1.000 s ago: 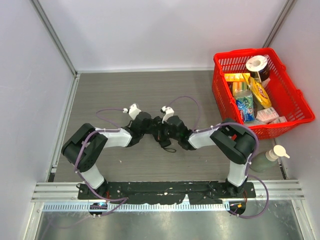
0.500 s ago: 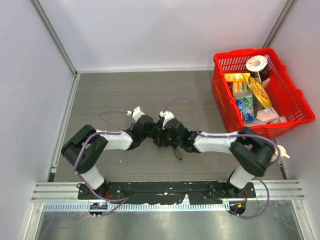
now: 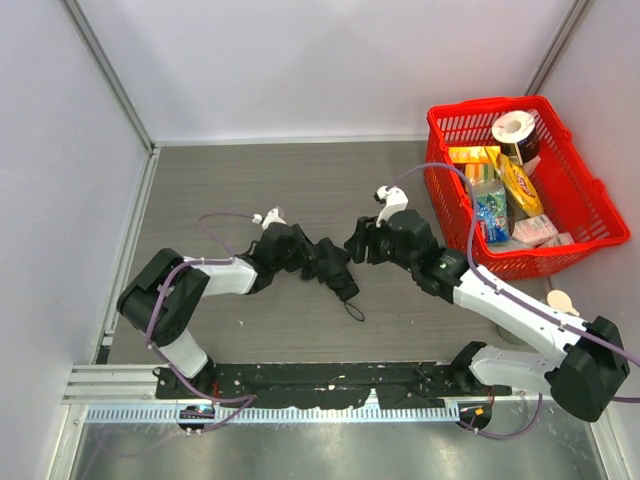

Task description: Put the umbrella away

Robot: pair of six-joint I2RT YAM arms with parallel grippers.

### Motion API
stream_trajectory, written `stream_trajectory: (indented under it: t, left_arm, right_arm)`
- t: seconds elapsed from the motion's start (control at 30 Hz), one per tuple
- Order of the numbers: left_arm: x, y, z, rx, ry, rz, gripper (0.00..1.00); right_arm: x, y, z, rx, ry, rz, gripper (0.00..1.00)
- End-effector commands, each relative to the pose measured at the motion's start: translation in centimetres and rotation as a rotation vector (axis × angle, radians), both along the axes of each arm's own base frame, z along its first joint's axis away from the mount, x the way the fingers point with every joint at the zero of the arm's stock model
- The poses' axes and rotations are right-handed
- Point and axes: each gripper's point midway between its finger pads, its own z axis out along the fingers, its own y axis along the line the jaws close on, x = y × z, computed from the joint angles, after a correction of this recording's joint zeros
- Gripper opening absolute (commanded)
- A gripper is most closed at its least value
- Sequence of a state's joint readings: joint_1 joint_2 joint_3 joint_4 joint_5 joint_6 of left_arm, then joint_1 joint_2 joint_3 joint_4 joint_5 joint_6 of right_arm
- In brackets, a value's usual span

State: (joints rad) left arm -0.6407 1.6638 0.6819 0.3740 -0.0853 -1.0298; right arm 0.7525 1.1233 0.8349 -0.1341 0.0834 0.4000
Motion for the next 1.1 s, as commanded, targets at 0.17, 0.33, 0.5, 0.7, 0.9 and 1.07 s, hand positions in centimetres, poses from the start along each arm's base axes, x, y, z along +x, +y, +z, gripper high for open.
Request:
stream_trajectory:
  t: [0.17,0.33,0.5,0.7,0.9,1.07]
  left_arm:
    - [-2.8,4.2,2.7,0.104,-0.007,-0.164,0.89]
    - [-4.8,3.3,5.1,-0.007,-0.054,-0.270,0.90]
    - [-5.5,0.8,4.8,-0.118,-0.010,-0.364,0.90]
    - [-4.5,2.5,-0.9,0.030,0.129,-0.287,0.60]
    - [-4.3,3.8,-4.5,0.123,0.210,-0.241,0.40]
    - [-3.9,4.6,-5.6,0.175,0.220,-0.215,0.32]
  right_arm:
    - [-0.9,-0.4,-7.9,-0.116,0.174,0.077,0.60]
    - [-0.3,0.3,-10.8,-0.152,0.211,0.106,0.60]
    - [0.8,0.1,-11.1,-0.140,0.219,0.090,0.61]
    - [0.5,-0.3,-13.3,-0.125,0.280,0.101,0.61]
    - [-0.2,1.9,-13.7,0.000,0.280,0.177,0.61]
    - [0.5,2.8,-14.3,0.026,0.280,0.182,0.63]
